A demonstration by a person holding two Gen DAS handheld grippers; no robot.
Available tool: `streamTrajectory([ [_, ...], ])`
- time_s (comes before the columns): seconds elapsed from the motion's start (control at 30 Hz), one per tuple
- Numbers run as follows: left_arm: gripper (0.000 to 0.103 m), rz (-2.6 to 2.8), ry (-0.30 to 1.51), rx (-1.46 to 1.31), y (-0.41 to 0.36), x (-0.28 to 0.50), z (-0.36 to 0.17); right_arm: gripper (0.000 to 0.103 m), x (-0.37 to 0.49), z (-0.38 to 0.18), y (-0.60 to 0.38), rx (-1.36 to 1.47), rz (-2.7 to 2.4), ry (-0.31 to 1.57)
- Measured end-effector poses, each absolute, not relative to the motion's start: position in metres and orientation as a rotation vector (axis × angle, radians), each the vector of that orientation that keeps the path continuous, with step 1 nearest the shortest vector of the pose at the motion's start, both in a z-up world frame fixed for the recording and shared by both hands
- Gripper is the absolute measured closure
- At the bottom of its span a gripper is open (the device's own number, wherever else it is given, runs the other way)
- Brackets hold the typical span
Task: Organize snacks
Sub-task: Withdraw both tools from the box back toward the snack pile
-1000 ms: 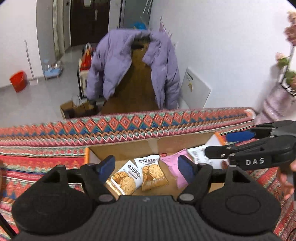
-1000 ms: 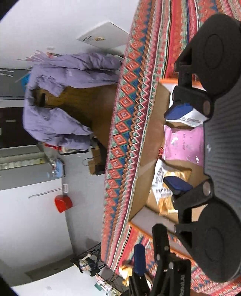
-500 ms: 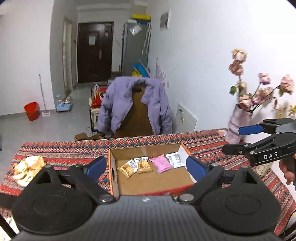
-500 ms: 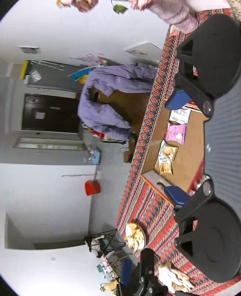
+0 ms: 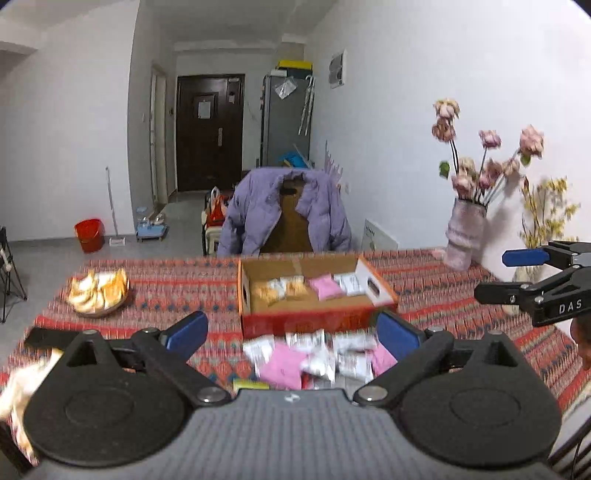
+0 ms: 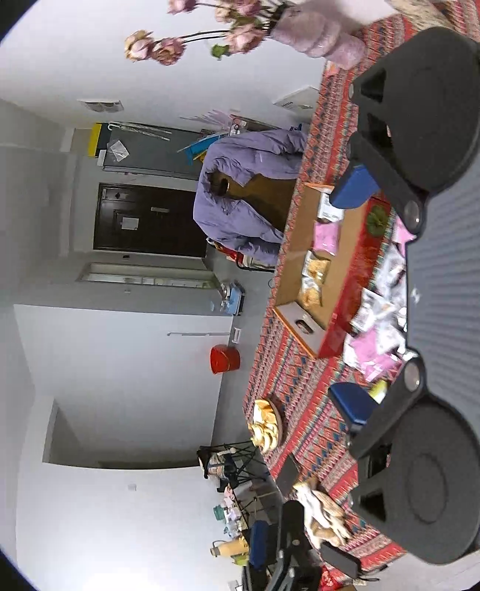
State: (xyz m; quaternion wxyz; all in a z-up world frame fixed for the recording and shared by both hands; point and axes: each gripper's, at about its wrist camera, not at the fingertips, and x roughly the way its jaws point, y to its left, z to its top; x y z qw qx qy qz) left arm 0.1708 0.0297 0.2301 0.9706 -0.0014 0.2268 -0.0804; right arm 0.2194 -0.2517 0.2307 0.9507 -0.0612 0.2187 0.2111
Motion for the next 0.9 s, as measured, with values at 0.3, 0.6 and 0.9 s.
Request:
streamTrajectory([
  [0.3, 0.001, -0.117, 0.482, -0.036, 0.031, 0.113, 0.150, 0.002, 0.154, 0.146, -0.278, -0.063, 0.363, 0.388],
  [0.6, 0.001, -0.012, 0.447, -0.178, 0.050, 0.069, 0.085, 0.000, 0.102, 0.069, -0.285, -0.105, 0.221, 0.336],
  [0.9, 0.001, 0.052, 0.492, -0.127, 0.053, 0.053, 0.048, 0.000, 0.084, 0.034, -0.277, -0.138, 0.232, 0.396],
])
